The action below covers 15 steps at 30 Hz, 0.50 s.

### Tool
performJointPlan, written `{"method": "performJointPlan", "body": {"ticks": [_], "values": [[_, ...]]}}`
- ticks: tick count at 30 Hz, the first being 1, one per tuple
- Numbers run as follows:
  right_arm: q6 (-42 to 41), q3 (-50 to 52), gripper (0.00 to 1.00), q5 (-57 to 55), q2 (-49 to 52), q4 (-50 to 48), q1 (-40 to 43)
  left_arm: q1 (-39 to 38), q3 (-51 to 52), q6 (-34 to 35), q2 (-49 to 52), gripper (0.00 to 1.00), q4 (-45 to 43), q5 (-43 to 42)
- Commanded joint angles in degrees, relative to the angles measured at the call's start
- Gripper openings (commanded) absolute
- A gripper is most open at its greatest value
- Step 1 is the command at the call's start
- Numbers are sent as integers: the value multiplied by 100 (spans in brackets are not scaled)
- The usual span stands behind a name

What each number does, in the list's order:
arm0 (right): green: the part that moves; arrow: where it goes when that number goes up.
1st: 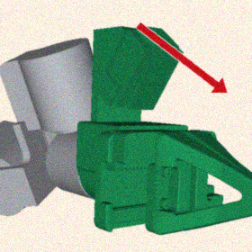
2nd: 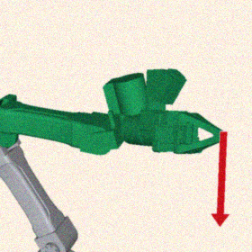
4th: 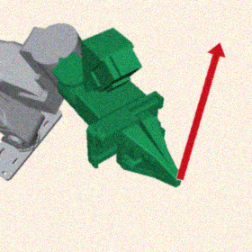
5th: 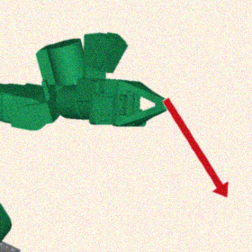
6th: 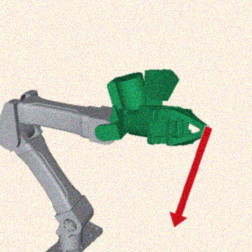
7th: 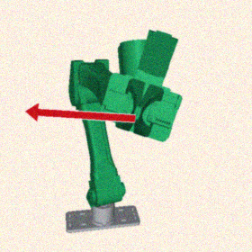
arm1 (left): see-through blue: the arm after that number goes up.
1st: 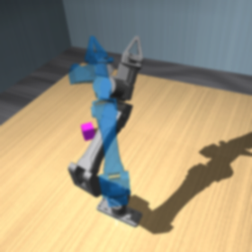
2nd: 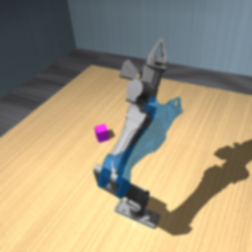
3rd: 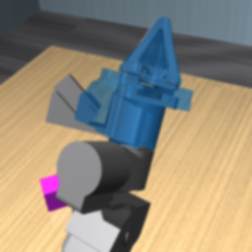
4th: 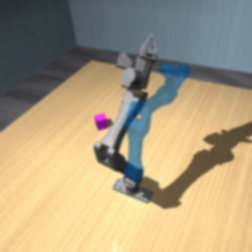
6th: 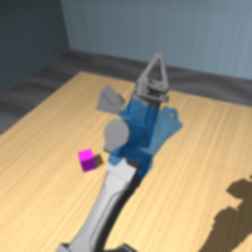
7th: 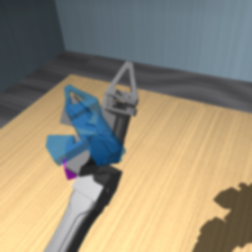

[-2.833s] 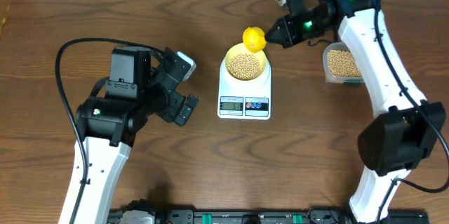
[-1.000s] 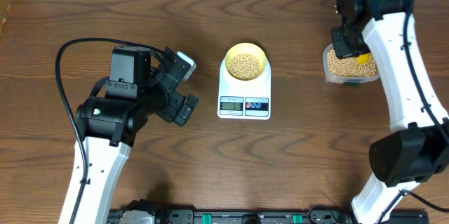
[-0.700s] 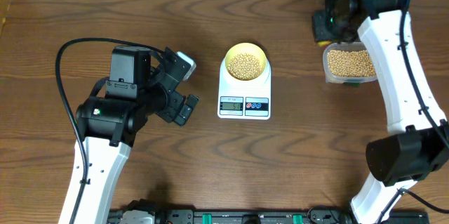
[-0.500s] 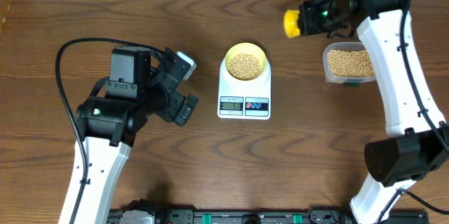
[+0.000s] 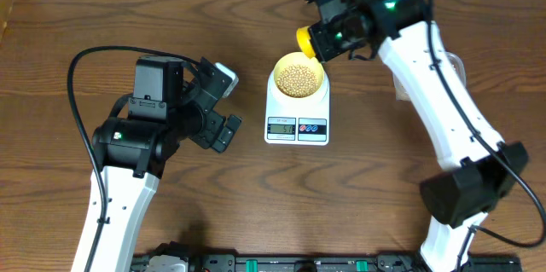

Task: Scoop item into bowl and weigh 50g on scale

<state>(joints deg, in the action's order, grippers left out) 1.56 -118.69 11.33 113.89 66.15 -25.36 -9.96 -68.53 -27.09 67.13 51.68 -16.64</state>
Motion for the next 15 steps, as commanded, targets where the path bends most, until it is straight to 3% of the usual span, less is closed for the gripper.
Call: {"method": "performJointPlan", "body": {"ticks": [1, 15], "values": [[129, -44, 1, -203, 330, -76, -170, 24, 7, -74, 22, 98, 15, -87], [74, -42, 1, -863, 957, -52, -570, 24, 7, -74, 22, 97, 15, -87]]}}
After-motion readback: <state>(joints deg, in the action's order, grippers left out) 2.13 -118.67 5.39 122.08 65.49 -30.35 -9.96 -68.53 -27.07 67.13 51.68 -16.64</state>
